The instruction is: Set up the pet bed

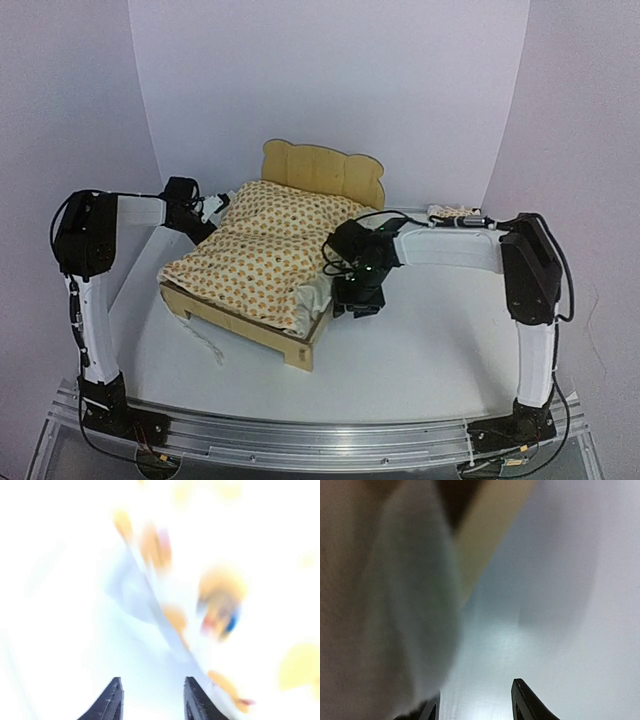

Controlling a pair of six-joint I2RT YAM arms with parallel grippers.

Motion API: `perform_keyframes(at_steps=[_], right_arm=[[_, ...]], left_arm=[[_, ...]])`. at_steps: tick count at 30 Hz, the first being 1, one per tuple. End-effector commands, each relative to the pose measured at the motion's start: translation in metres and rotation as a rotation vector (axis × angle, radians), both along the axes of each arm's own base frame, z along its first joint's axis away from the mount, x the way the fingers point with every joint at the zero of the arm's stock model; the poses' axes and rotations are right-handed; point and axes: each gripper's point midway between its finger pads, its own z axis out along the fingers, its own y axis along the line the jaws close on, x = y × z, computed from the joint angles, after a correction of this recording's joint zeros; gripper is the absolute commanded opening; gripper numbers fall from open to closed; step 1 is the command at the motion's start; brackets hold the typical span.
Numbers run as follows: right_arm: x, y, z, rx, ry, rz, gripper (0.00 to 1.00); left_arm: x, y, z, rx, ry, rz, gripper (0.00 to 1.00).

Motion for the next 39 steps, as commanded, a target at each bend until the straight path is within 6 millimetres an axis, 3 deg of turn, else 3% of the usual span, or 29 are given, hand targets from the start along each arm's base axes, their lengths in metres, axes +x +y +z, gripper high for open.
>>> perform_keyframes(at_steps=[1,3,5,7,10,13,16,19,22,25,28,33,35,39], right_arm=[[-0.055,0.173,0.024,0.427,-0.048,0.370,0.50],[-0.057,0.174,0.030,0.435,-0.059,0.393,0.50],[-0.056,0.159,0.036,0.397,-0.105,0.431,0.51],[-0.052,0.127,0.045,0.331,-0.136,0.428,0.52],[-0.022,0.067,0.064,0.276,-0.180,0.326,0.53],[0.020,0.017,0.100,0.221,-0.321,0.242,0.59],[0.074,-0.016,0.134,0.171,-0.469,0.172,0.68],[0.130,-0.036,0.157,0.080,-0.609,0.137,0.80],[0.182,-0.040,0.175,0.083,-0.681,0.104,0.85],[0.215,-0.034,0.183,0.147,-0.710,0.115,0.85],[0.224,-0.010,0.181,0.215,-0.725,0.243,0.83],[0.245,-0.002,0.165,0.208,-0.751,0.268,0.74],[0.252,0.000,0.160,0.213,-0.754,0.265,0.64],[0.255,-0.002,0.162,0.217,-0.770,0.253,0.24]], left_arm=[[-0.002,-0.064,0.066,-0.169,-0.109,-0.211,0.52],[0.011,-0.035,0.084,-0.139,-0.153,-0.161,0.60],[0.014,-0.015,0.100,-0.109,-0.186,-0.138,0.66],[0.009,-0.005,0.111,-0.086,-0.197,-0.123,0.70],[-0.015,-0.001,0.123,-0.071,-0.181,-0.141,0.74],[-0.040,-0.004,0.140,-0.090,-0.150,-0.169,0.77],[-0.060,-0.003,0.158,-0.094,-0.098,-0.179,0.79],[-0.082,0.002,0.176,-0.079,-0.034,-0.168,0.79],[-0.113,0.015,0.183,-0.036,0.054,-0.133,0.80],[-0.148,0.033,0.170,0.035,0.162,-0.087,0.80],[-0.187,0.055,0.141,0.095,0.287,-0.038,0.79],[-0.230,0.101,0.092,0.148,0.424,0.065,0.73],[-0.242,0.114,0.074,0.166,0.456,0.087,0.71],[-0.255,0.123,0.032,0.197,0.490,0.095,0.69]])
